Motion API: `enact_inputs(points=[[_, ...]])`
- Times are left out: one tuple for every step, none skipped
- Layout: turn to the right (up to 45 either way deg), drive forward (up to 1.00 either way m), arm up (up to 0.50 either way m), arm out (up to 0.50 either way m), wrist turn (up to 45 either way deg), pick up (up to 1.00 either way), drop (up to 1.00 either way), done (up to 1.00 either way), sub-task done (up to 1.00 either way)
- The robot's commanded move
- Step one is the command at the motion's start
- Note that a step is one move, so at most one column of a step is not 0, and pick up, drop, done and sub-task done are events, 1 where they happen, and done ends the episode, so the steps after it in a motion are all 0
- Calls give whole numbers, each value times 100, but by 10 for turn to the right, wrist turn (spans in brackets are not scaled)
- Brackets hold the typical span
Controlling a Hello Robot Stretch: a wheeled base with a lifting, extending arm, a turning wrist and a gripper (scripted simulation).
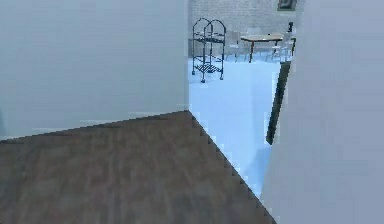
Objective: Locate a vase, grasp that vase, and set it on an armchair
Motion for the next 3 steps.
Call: enact_inputs(points=[[0,100,0,0,0,0,0,0,0],[60,0,0,0,0,0,0,0,0],[0,20,0,0,0,0,0,0,0]])
